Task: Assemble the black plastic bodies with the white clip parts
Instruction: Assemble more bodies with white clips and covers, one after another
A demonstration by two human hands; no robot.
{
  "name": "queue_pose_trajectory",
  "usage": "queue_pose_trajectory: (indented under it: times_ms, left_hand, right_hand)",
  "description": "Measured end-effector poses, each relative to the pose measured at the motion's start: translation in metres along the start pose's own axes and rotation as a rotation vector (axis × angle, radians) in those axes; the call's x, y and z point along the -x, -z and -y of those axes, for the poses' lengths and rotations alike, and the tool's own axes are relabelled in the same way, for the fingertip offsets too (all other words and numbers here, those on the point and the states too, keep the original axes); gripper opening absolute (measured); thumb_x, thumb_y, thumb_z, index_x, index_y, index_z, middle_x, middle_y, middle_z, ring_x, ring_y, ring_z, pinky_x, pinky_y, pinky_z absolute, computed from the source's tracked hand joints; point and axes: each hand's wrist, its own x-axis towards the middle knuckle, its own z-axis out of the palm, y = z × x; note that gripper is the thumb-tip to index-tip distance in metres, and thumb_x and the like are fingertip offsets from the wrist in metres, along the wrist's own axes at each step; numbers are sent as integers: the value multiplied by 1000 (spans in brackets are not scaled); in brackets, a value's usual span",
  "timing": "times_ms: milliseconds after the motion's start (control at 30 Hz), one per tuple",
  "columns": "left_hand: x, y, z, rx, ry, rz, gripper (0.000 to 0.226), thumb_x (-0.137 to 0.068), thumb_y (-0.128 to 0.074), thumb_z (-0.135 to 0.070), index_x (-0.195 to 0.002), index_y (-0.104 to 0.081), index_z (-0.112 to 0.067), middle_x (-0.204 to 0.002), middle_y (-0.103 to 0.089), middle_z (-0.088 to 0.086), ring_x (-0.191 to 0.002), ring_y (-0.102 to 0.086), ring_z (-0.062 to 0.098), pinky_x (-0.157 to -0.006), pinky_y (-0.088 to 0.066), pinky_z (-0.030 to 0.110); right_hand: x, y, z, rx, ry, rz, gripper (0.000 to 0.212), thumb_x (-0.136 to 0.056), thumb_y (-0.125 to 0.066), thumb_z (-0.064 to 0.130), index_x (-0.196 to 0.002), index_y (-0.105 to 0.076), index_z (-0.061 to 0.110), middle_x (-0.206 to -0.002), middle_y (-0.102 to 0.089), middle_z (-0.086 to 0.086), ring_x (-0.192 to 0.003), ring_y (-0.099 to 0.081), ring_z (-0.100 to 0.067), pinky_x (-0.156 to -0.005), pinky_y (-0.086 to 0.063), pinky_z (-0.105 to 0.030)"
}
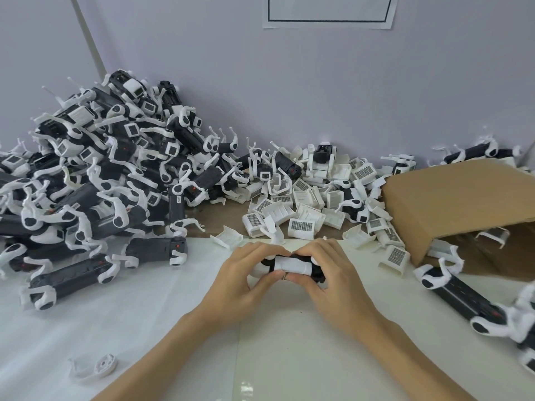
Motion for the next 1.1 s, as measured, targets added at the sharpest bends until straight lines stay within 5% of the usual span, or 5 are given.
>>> queue_pose_trajectory:
  times_ms: [267,433,567,667,1100]
  left_hand:
    - [2,-5,-3,-284,-121,-39,70,-95,-69,-63,-154,-40,-42,-156,-36,-1,-148,-37,17,-121,-33,35]
    - [1,-8,0,-146,-199,-80,54,-99,-75,-40,-146,-58,-21,-153,-40,5,-138,-52,17,-110,-48,32]
    - [0,-6,1,-68,-92,-136,46,-95,-79,-38,-135,-64,-21,-130,-51,-5,-117,-61,12,-97,-49,21]
    - [0,-6,0,-43,-30,-127,42,-96,-74,-41,-134,-64,-25,-124,-51,-5,-114,-60,14,-95,-48,21]
    - [-2,-7,-7,-21,-66,-179,38,-96,-80,-25,-131,-66,-19,-123,-49,1,-107,-59,12,-89,-48,16]
  right_hand:
    - [-6,14,10,-422,-370,-57,24,-94,-71,42,-115,-65,34,-86,-68,7,-73,-66,-10,-68,-52,-24]
    - [-10,18,10,-617,-546,152,28,-105,-51,45,-110,-71,27,-65,-61,8,-54,-50,-14,-45,-37,-24]
    - [-2,15,17,-321,-286,87,30,-109,-48,43,-137,-59,40,-126,-65,22,-109,-66,-3,-85,-51,-21]
    - [1,13,15,95,-45,128,47,-104,-59,43,-149,-48,44,-148,-49,26,-126,-56,4,-82,-54,-19]
    - [0,4,17,254,47,-46,45,-84,-86,16,-126,-69,16,-117,-74,9,-102,-56,-3,-85,-44,-18]
